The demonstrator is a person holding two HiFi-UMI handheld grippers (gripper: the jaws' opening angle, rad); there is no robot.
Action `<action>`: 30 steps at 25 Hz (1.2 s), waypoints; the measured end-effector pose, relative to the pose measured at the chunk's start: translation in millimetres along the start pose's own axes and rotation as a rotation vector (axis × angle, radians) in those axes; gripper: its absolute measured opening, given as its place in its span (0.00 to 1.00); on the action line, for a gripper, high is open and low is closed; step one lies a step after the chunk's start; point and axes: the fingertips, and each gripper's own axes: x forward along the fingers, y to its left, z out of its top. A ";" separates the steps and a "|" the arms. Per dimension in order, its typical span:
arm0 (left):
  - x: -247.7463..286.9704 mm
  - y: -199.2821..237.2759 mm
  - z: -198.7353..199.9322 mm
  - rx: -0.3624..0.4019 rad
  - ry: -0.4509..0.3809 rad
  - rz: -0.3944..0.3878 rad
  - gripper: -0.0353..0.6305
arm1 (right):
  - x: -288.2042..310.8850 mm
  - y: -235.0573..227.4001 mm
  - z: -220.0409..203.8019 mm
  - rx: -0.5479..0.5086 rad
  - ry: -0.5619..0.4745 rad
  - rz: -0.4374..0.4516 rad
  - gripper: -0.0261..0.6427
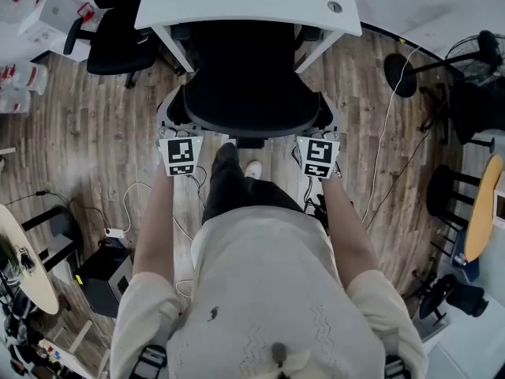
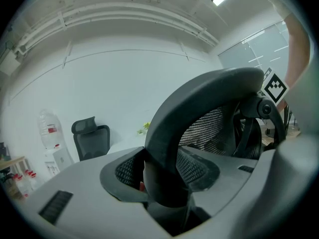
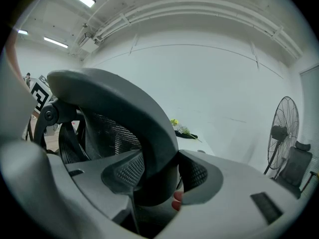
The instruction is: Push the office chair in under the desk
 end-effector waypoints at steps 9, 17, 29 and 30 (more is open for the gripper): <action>-8.4 -2.9 2.2 0.003 0.002 -0.002 0.38 | -8.6 0.2 0.0 0.011 0.007 0.035 0.37; -37.4 -1.2 -8.8 -0.043 0.031 0.022 0.38 | -36.8 7.7 -10.0 0.047 0.044 0.099 0.39; -80.6 -33.1 21.7 -0.196 0.002 0.044 0.16 | -82.3 23.2 -2.8 0.206 0.052 0.068 0.17; -84.2 -34.4 24.2 -0.203 -0.001 0.051 0.15 | -85.6 24.0 0.3 0.210 0.045 0.063 0.14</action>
